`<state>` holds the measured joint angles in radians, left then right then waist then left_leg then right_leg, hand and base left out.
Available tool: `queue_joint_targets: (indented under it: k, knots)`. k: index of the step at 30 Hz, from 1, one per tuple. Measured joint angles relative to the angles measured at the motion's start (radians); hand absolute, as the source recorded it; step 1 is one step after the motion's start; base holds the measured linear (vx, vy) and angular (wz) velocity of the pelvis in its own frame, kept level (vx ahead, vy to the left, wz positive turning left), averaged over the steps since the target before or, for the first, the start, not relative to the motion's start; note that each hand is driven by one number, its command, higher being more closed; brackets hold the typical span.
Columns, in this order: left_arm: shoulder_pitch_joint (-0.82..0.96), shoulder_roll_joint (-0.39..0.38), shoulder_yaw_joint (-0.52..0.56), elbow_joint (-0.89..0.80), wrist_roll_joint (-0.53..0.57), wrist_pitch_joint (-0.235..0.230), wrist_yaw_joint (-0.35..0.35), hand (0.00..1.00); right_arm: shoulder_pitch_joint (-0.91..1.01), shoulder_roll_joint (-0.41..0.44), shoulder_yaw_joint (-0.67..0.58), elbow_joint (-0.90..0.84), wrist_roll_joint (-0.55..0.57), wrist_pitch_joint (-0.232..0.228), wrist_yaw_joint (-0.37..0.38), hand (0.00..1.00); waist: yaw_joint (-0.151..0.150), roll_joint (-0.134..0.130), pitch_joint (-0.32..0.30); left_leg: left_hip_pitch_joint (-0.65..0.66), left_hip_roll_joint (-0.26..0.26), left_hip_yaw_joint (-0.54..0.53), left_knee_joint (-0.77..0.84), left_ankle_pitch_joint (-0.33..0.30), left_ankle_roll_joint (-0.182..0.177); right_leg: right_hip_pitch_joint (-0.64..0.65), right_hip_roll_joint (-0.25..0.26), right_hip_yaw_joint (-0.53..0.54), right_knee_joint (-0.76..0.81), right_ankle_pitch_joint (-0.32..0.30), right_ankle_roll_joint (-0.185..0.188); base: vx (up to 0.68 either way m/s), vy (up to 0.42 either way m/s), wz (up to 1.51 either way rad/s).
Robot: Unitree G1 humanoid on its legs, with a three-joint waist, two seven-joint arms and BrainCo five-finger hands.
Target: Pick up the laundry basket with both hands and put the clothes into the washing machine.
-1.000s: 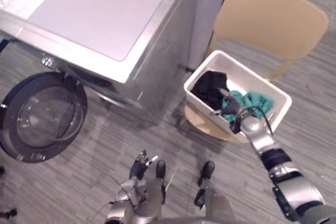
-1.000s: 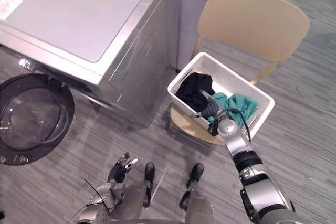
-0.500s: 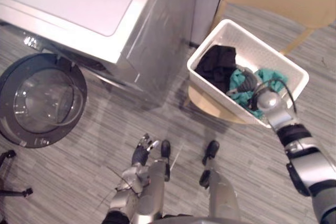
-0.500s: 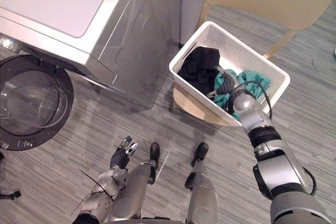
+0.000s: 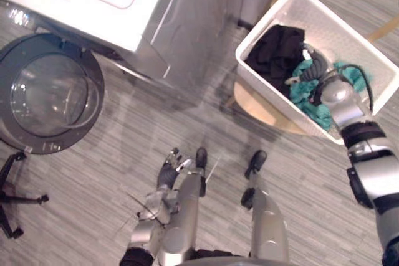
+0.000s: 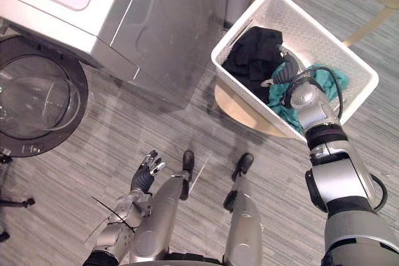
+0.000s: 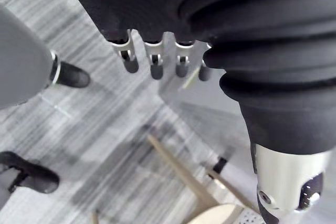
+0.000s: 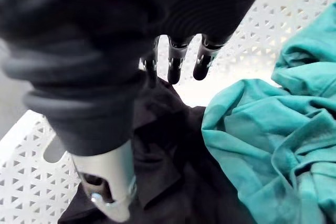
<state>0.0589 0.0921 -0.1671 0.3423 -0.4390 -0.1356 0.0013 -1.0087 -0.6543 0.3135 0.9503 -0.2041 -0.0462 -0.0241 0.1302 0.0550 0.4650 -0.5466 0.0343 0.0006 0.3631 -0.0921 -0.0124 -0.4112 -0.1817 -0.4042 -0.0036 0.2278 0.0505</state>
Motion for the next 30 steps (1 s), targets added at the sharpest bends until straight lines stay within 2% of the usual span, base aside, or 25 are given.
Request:
queue_joint_targets:
  k: [8,11,13,17,21,23,24,25,30]
  knots:
    - [0.000,0.001,0.002,-0.045,0.020,-0.006,0.023,0.00,-0.068,-0.034,0.001,0.053,-0.031,0.004,-0.022,0.00,0.050,0.002,0.017,-0.111,0.000,-0.030,0.025,0.001,-0.001,-0.082,0.003,-0.032,0.002,0.003,-0.004,0.01,0.015,0.11]
    - [0.002,-0.002,0.010,-0.061,0.019,-0.006,0.031,0.00,-0.076,-0.063,0.002,0.061,-0.042,0.006,-0.031,0.00,0.077,0.001,0.021,-0.132,-0.001,-0.036,0.023,0.003,-0.002,-0.104,0.002,-0.037,0.009,0.002,-0.004,0.02,0.017,0.04]
    - [0.002,-0.005,0.019,-0.099,0.019,-0.008,0.044,0.00,-0.093,-0.074,0.009,0.061,-0.042,0.007,-0.041,0.00,0.080,0.001,0.021,-0.156,-0.002,-0.047,0.024,0.006,-0.006,-0.127,-0.001,-0.049,0.025,-0.007,-0.007,0.02,0.020,0.12]
    - [0.007,-0.022,0.024,-0.213,0.019,-0.018,0.048,0.00,-0.116,-0.108,0.020,0.037,-0.043,0.007,-0.076,0.00,0.089,-0.007,0.027,-0.216,0.002,-0.071,0.029,0.015,-0.018,-0.195,-0.014,-0.072,0.078,-0.038,-0.016,0.00,0.015,0.12]
    - [0.019,-0.074,0.031,-0.312,0.019,-0.028,0.048,0.00,-0.133,-0.162,0.031,0.004,-0.044,0.004,-0.110,0.00,0.106,-0.016,0.031,-0.280,0.009,-0.101,0.032,0.025,-0.034,-0.273,-0.028,-0.106,0.165,-0.090,-0.027,0.00,-0.011,0.17]
    - [0.038,-0.084,0.031,-0.336,0.019,-0.027,0.045,0.00,-0.142,-0.164,0.046,0.004,-0.077,0.006,-0.114,0.00,0.106,-0.022,0.035,-0.289,0.013,-0.115,0.030,0.029,-0.040,-0.285,-0.031,-0.123,0.195,-0.114,-0.032,0.05,-0.026,0.20]
    - [0.055,-0.089,0.031,-0.353,0.019,-0.026,0.044,0.00,-0.140,-0.169,0.067,0.006,-0.127,0.010,-0.111,0.00,0.108,-0.029,0.038,-0.289,0.017,-0.118,0.030,0.029,-0.041,-0.291,-0.033,-0.128,0.217,-0.129,-0.034,0.07,-0.032,0.14]
    - [0.071,-0.096,0.031,-0.377,0.019,-0.022,0.044,0.00,-0.144,-0.170,0.099,0.006,-0.162,0.014,-0.111,1.00,0.108,-0.029,0.038,-0.289,0.019,-0.127,0.029,0.031,-0.043,-0.293,-0.034,-0.139,0.232,-0.143,-0.038,0.06,-0.027,0.15]
    - [0.091,-0.131,0.054,-0.519,0.020,-0.025,0.047,0.00,-0.141,-0.191,0.127,0.002,-0.267,0.036,-0.111,1.00,0.121,-0.035,0.035,-0.287,0.035,-0.143,0.024,0.037,-0.056,-0.296,-0.035,-0.171,0.279,-0.184,-0.051,0.06,-0.031,0.12]
